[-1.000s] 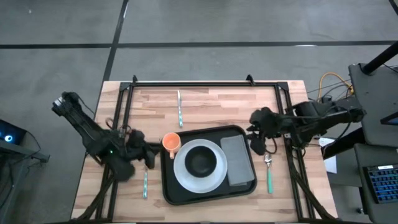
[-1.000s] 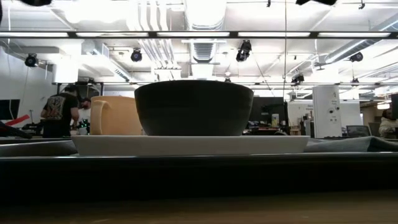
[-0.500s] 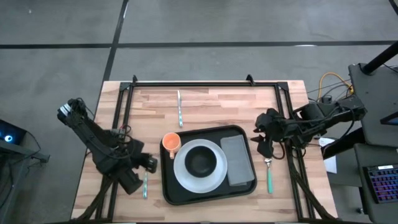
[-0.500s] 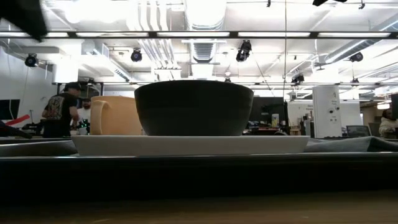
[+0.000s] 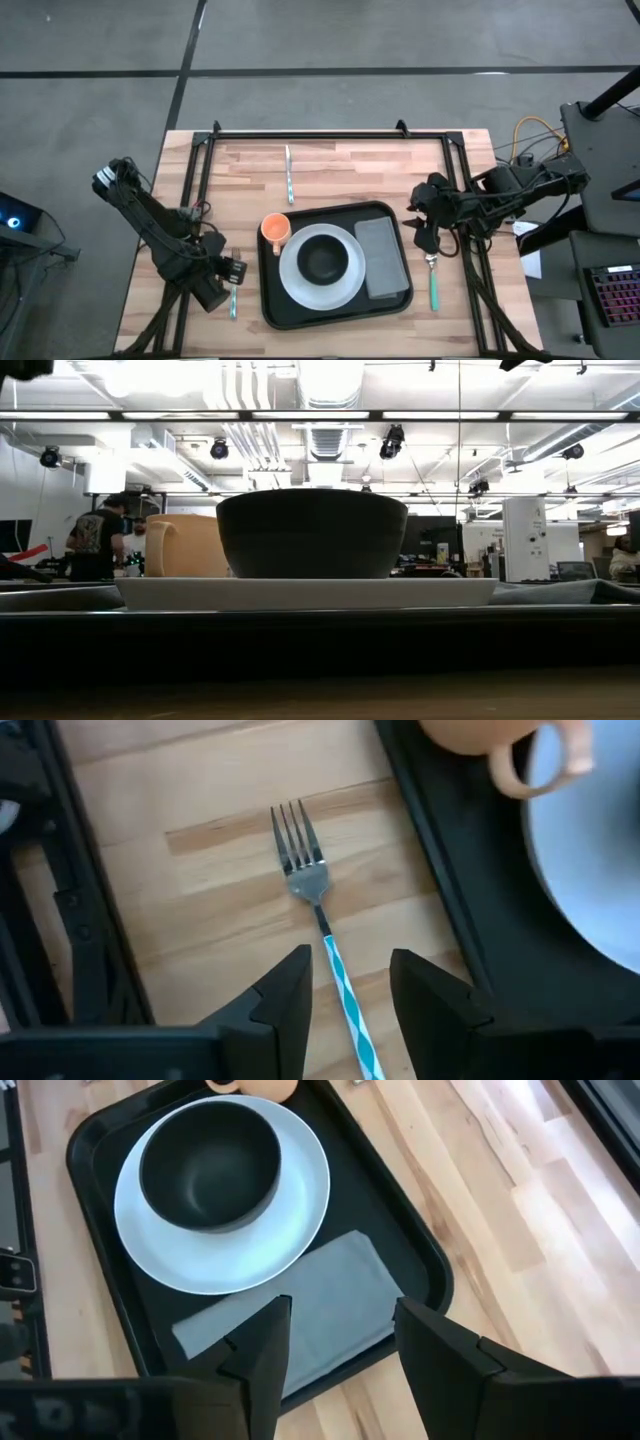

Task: Set up tray
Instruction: Put the blue fork on top of the gray napkin

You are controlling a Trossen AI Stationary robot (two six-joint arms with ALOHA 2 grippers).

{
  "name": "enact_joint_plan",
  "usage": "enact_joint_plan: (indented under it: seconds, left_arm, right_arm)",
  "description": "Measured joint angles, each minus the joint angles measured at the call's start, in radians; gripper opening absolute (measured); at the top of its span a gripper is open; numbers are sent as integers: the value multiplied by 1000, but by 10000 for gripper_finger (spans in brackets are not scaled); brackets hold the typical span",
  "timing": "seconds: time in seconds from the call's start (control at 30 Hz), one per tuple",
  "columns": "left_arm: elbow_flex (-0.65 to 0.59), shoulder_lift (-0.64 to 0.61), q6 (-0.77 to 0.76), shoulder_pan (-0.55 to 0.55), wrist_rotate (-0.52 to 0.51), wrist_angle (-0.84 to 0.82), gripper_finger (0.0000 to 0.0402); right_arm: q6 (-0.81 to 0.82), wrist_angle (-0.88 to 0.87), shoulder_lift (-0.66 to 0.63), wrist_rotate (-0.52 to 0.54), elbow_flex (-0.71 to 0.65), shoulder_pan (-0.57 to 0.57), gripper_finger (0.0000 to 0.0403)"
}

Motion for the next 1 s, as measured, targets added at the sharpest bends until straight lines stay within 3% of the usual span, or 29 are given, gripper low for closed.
enact_joint_plan:
  seconds: [0.13, 0.33, 0.47, 1.0]
  left_arm:
    - [-104, 0, 0, 14, -2, 108, 118]
    - [-290, -1, 85, 14, 40, 407, 118]
    - [-343, -7, -67, 15, 144, 414, 118]
    - [-326, 93, -78, 70, 111, 472, 118]
  right_arm:
    - [-2, 2, 0, 0, 0, 0, 169]
    - [-10, 2, 0, -3, 1, 0, 169]
    - [-16, 3, -1, -7, 4, 0, 169]
    - [-9, 7, -5, -10, 5, 0, 169]
